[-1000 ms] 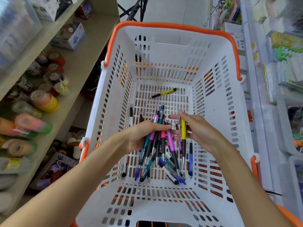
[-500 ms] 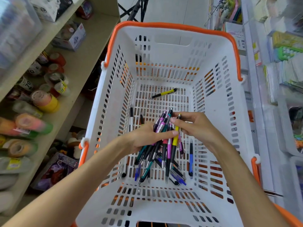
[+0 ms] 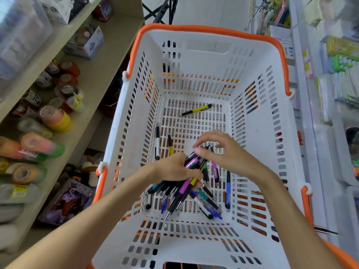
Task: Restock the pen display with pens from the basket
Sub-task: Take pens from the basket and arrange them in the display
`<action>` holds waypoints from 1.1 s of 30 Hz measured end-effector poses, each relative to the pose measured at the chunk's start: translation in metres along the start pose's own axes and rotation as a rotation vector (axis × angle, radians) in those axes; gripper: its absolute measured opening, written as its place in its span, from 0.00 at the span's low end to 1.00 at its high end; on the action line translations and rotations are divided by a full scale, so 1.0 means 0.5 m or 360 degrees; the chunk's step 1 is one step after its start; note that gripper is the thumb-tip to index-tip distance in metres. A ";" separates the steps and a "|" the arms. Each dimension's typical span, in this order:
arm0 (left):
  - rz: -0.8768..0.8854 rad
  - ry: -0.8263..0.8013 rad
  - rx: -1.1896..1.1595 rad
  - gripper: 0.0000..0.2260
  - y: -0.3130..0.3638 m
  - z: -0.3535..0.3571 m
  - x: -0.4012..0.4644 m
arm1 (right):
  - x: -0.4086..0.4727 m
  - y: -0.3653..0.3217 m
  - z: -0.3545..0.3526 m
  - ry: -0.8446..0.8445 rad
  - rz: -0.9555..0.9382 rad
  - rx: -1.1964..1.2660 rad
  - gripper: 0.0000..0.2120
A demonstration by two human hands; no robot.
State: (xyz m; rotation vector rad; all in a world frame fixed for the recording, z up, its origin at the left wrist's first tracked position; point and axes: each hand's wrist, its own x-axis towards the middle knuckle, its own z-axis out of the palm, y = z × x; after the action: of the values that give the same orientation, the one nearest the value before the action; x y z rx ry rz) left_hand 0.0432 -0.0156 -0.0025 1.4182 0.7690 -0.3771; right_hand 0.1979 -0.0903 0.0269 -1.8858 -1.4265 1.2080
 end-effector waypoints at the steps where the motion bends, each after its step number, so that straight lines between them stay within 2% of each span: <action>1: 0.0005 0.0012 0.0023 0.06 -0.001 0.000 0.001 | -0.001 0.003 0.004 -0.0049 -0.0023 -0.0045 0.06; 8: 0.0001 0.0107 0.0212 0.10 -0.006 0.000 0.008 | 0.009 0.005 0.015 -0.0101 0.0019 -0.0052 0.04; 13: 0.0051 0.0042 0.0089 0.05 0.004 0.003 0.006 | 0.009 -0.001 0.010 0.0016 0.0042 0.0088 0.03; 15: 0.0068 0.0015 -0.0016 0.04 0.008 0.001 0.004 | 0.007 -0.005 0.010 0.0098 0.0088 0.0216 0.02; 18: 0.0064 -0.0020 -0.0130 0.06 0.008 -0.005 0.000 | 0.009 -0.007 -0.006 0.0357 0.0183 0.0568 0.04; 23: -0.0041 -0.0022 -0.0661 0.05 0.027 -0.009 -0.004 | 0.014 -0.005 -0.001 0.0805 0.0095 0.0914 0.02; 28: -0.0088 -0.0050 -0.0833 0.05 0.034 -0.014 -0.014 | 0.003 -0.012 -0.036 0.1198 -0.0146 0.1427 0.06; 30: -0.0027 0.0040 -0.0979 0.07 0.036 -0.012 -0.013 | -0.003 -0.015 -0.039 0.1263 -0.0121 0.1505 0.07; 33: 0.0140 0.0279 -0.1436 0.10 0.035 -0.020 -0.006 | -0.010 -0.028 -0.018 0.1199 -0.0030 0.1450 0.07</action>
State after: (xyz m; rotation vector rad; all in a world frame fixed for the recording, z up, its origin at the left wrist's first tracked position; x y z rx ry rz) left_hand 0.0499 -0.0041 0.0128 0.6280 0.8605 0.1696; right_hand 0.1983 -0.0888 0.0444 -1.3917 -0.3675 0.7699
